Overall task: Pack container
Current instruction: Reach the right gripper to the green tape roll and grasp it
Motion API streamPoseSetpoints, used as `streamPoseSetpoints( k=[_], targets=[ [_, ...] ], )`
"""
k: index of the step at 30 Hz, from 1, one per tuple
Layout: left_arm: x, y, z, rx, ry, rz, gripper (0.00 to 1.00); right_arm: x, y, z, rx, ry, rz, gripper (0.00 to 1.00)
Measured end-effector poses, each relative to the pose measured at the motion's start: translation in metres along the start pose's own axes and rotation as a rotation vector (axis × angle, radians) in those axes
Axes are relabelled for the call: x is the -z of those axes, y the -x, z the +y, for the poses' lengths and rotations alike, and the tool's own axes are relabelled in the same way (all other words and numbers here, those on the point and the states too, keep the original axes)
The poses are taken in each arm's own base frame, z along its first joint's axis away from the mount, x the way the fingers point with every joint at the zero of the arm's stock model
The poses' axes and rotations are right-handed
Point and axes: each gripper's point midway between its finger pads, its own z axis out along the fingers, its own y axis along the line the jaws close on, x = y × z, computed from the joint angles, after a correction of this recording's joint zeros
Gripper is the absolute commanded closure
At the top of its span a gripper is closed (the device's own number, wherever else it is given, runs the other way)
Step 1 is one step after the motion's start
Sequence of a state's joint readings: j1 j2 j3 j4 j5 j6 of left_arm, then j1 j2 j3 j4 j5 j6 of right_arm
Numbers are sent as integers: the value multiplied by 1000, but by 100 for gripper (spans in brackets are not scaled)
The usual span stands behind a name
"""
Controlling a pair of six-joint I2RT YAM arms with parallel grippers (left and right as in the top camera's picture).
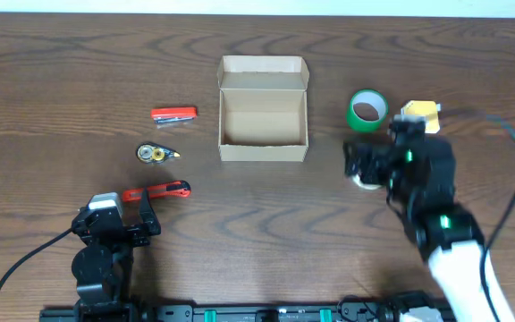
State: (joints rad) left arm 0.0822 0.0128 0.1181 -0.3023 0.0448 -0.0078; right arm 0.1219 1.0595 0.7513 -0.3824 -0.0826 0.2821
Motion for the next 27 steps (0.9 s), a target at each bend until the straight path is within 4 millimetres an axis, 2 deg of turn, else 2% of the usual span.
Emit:
streamPoseSetpoints(
  k=[6, 12, 19, 27],
  targets=[
    [0, 0, 0, 0, 0, 0, 5, -54, 27, -36, -7, -114, 119, 5],
    [0, 0, 0, 0, 0, -1, 5, -96, 41, -70, -19, -206, 269, 7],
    [0, 0, 0, 0, 0, -1, 5, -139, 44, -96, 12, -269, 341, 12],
    [0, 0, 0, 0, 0, -1, 5, -183, 27, -111, 33, -280, 354, 19]
  ],
)
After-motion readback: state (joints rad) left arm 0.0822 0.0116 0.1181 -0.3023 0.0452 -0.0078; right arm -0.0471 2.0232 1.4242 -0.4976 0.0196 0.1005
